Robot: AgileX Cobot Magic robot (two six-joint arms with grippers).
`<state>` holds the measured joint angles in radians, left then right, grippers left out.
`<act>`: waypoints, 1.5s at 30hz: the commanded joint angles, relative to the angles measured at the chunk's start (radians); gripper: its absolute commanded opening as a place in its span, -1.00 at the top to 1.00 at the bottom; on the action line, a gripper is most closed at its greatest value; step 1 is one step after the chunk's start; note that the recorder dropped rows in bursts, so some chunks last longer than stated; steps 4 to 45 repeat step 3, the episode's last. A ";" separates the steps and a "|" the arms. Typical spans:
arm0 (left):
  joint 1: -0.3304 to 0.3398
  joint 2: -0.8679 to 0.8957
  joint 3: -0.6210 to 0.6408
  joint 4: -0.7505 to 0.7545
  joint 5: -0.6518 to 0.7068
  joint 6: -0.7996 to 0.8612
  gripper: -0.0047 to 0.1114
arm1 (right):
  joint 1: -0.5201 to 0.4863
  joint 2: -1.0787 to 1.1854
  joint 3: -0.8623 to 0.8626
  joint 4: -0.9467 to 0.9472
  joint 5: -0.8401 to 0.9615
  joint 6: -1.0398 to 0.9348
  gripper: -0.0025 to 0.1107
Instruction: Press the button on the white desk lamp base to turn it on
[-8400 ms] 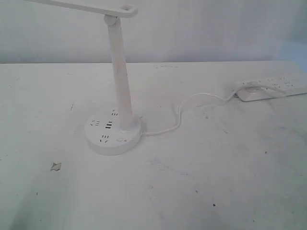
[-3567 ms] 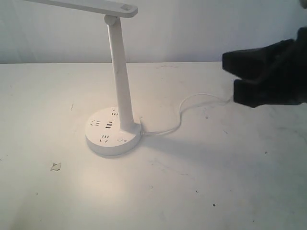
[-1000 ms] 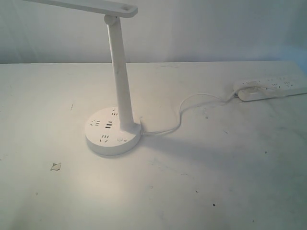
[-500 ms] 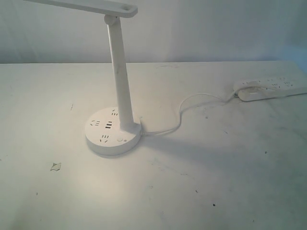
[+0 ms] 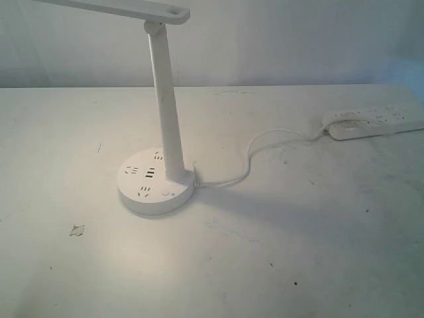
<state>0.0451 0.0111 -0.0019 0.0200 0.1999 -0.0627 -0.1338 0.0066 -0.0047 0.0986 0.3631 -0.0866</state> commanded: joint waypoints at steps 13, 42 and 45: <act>0.002 0.001 0.002 -0.004 0.001 0.000 0.92 | -0.006 -0.007 0.005 0.002 -0.008 0.006 0.96; 0.002 0.001 0.002 -0.004 0.001 0.000 0.92 | -0.006 -0.007 0.005 0.002 -0.008 0.006 0.96; 0.002 0.001 0.002 -0.004 0.001 0.000 0.92 | -0.006 -0.007 0.005 0.002 -0.008 0.006 0.96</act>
